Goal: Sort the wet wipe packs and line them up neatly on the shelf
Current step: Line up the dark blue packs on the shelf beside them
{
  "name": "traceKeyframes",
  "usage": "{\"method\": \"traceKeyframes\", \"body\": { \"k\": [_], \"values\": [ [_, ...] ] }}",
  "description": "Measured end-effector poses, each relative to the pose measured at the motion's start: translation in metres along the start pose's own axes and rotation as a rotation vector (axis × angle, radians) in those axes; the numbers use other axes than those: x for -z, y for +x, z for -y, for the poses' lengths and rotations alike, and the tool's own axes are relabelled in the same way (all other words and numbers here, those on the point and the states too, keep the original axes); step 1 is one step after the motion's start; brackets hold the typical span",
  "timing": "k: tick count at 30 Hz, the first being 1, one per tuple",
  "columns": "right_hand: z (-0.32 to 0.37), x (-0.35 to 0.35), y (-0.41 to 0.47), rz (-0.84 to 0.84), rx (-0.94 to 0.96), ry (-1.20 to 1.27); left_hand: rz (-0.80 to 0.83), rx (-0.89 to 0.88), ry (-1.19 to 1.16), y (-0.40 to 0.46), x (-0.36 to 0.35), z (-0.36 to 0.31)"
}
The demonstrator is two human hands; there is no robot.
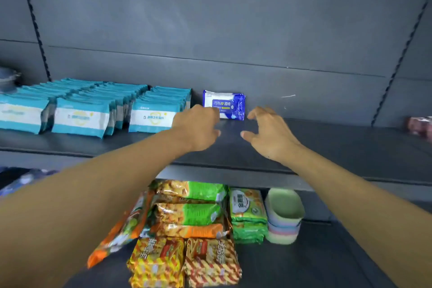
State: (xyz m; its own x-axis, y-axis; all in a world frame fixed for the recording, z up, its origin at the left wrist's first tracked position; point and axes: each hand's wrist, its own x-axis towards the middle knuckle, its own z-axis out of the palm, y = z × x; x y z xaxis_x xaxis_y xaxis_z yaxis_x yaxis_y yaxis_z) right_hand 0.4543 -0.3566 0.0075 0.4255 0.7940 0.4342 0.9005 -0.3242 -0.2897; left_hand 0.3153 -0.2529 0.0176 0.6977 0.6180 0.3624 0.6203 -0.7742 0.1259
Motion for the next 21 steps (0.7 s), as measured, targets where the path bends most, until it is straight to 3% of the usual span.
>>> {"method": "traceKeyframes", "body": {
  "k": [4, 9, 21],
  "values": [
    [0.021, -0.004, -0.063, 0.011, -0.018, 0.020, 0.059, -0.035, -0.076, -0.063, -0.001, 0.005],
    [0.026, -0.028, -0.136, 0.168, -0.050, 0.000, 0.182, -0.055, -0.073, -0.127, -0.026, 0.009],
    [-0.031, -0.148, -0.282, 0.596, -0.068, 0.014, 0.607, 0.108, -0.075, -0.258, -0.177, -0.004]
  ]
}}
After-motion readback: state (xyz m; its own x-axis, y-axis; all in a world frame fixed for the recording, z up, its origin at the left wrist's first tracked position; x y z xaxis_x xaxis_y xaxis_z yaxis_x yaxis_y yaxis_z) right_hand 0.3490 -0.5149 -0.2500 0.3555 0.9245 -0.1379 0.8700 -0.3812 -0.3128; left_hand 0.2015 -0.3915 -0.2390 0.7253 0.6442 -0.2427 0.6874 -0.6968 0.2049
